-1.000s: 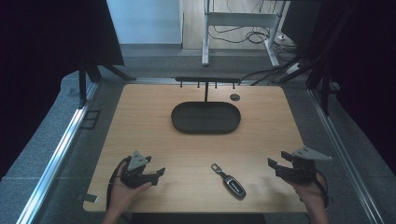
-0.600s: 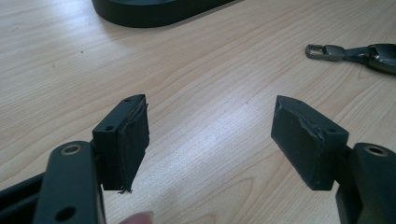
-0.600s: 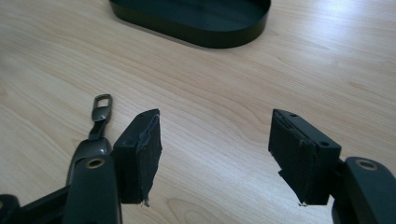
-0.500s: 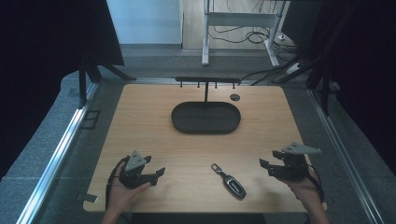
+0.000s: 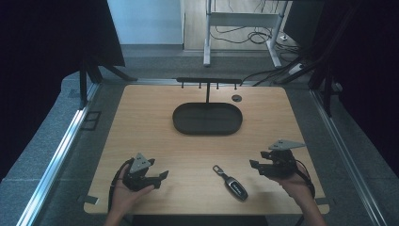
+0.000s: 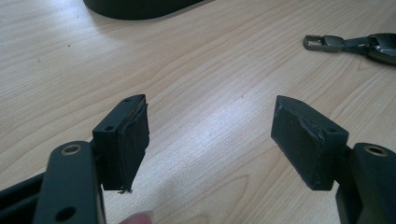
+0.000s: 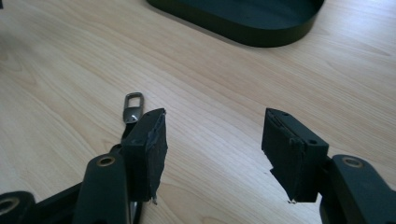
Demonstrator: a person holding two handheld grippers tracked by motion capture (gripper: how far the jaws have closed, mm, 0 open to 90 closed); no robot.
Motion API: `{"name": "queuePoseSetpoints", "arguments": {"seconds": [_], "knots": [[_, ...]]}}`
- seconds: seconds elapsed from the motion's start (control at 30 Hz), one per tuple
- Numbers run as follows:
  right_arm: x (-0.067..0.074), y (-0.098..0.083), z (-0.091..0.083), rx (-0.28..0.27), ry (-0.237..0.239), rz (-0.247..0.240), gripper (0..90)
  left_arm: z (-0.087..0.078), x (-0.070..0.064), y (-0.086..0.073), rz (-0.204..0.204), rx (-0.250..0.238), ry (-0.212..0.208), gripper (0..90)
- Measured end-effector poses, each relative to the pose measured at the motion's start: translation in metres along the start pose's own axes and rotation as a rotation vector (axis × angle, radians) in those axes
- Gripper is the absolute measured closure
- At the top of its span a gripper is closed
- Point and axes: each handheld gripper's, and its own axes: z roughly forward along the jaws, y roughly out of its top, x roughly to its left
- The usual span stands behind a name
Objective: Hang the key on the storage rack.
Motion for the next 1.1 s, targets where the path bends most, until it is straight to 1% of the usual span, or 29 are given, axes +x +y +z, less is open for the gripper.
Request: {"name": "queuePoseSetpoints", "arguments": {"seconds": [0.13, 0.17, 0.27, 0.4, 0.5, 0.77, 0.9, 1.07, 1.1], "knots": [[0.006, 0.003, 0.008, 0.021, 0.031, -0.013, 41.9, 0.000, 0.000, 0.000, -0.001, -0.002, 0.001, 28.2], [0.006, 0.003, 0.008, 0.021, 0.031, -0.013, 41.9, 0.000, 0.000, 0.000, -0.001, -0.002, 0.001, 28.2], [0.012, 0.007, 0.015, 0.043, 0.047, -0.032, 42.3, 0.000, -0.001, 0.000, 0.002, -0.004, 0.000, 28.3], [0.016, 0.011, 0.018, 0.044, 0.054, -0.044, 43.1, 0.000, -0.001, 0.000, 0.002, -0.002, 0.001, 28.3], [0.022, 0.017, 0.022, 0.061, 0.065, -0.064, 43.7, 0.000, 0.000, 0.000, 0.000, -0.003, 0.002, 28.3], [0.034, 0.022, 0.034, 0.099, 0.083, -0.103, 44.0, -0.001, 0.000, 0.000, -0.001, -0.005, -0.001, 28.2], [0.041, 0.023, 0.043, 0.126, 0.096, -0.114, 44.2, -0.001, 0.000, 0.000, -0.003, -0.004, 0.002, 28.2], [0.044, 0.026, 0.050, 0.148, 0.110, -0.123, 45.1, -0.002, 0.001, 0.000, 0.000, -0.005, 0.006, 28.2], [0.046, 0.027, 0.053, 0.162, 0.119, -0.130, 45.5, -0.003, 0.001, 0.000, 0.001, -0.007, 0.006, 28.2]]}}
